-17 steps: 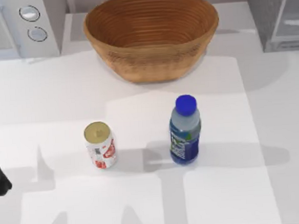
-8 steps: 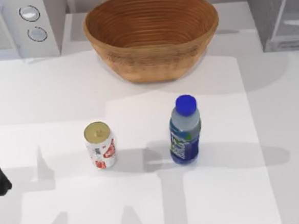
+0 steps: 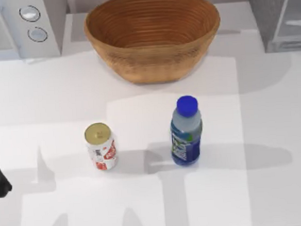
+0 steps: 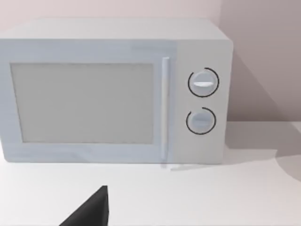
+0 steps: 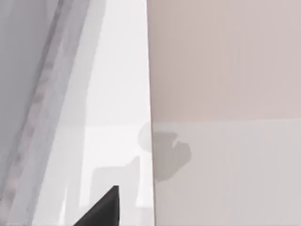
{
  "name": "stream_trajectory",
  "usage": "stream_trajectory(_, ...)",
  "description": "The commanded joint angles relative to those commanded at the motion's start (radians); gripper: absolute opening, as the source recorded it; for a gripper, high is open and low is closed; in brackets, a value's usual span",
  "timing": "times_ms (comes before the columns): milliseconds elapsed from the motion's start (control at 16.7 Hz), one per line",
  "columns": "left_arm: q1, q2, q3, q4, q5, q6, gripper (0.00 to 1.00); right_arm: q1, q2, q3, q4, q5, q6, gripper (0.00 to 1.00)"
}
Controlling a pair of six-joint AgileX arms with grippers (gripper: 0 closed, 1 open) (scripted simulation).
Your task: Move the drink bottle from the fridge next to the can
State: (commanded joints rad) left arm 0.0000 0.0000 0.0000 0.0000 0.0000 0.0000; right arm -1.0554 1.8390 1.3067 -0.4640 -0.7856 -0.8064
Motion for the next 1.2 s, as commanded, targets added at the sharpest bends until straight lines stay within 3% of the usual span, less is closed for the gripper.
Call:
stream_trajectory(240,0.000,0.000,0.000,0.000,0.000,0.000,1.00,0.115,-0.005,-0.005,0.147,0.026,0.149,1.00)
stream_trajectory(720,0.000,0.000,0.000,0.000,0.000,0.000,1.00,0.144,-0.020,-0.029,0.182,0.057,0.188,1.00)
stream_trajectory(900,0.000,0.000,0.000,0.000,0.000,0.000,1.00,0.271,-0.044,-0.069,0.232,0.156,0.280,1.00)
stream_trajectory(1200,0.000,0.000,0.000,0.000,0.000,0.000,1.00,0.631,-0.114,-0.178,0.360,0.418,0.509,1.00)
